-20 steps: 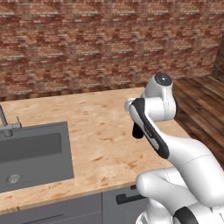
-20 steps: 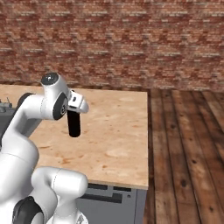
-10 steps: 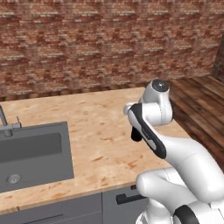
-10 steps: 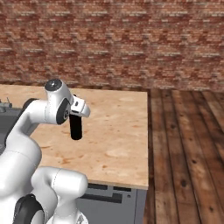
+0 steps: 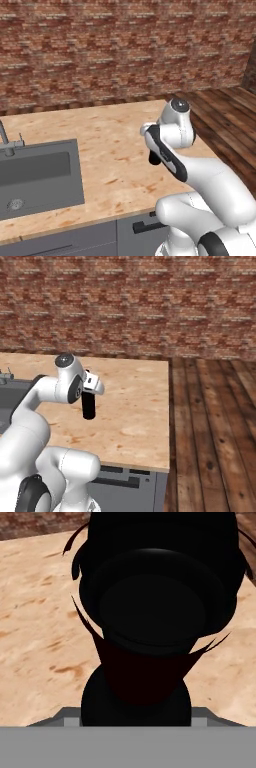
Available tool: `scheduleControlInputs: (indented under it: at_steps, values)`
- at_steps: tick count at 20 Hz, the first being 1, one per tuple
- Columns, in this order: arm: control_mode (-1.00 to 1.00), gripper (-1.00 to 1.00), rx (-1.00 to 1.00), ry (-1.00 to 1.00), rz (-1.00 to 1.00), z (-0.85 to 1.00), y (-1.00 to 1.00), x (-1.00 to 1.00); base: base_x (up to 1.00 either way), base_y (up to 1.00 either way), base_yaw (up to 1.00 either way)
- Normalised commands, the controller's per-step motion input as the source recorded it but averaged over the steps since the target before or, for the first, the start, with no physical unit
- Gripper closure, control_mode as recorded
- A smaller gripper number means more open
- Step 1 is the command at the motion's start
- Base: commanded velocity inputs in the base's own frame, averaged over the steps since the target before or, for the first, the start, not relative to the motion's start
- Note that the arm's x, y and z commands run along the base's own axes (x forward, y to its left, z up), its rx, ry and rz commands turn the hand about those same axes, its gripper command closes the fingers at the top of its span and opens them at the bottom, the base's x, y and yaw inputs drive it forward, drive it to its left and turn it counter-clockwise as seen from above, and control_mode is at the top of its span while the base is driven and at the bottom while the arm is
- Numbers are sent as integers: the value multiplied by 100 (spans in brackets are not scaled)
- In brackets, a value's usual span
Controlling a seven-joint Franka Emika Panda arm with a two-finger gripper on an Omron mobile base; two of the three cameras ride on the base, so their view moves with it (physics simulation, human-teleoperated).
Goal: Move the drinks to the dining counter.
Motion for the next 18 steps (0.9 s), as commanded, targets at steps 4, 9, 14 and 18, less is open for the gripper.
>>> scheduleControlInputs:
  at_steps: [4, 9, 14, 18]
  values:
    - [-100, 100, 0, 0, 0, -25, 0, 10, 0, 0, 0]
    - [-100, 100, 0, 0, 0, -26, 0, 9, 0, 0, 0]
    - [-100, 100, 0, 0, -1, -25, 0, 2, 0, 0, 0]
    - [-100, 100, 0, 0, -2, -27, 0, 0, 0, 0, 0]
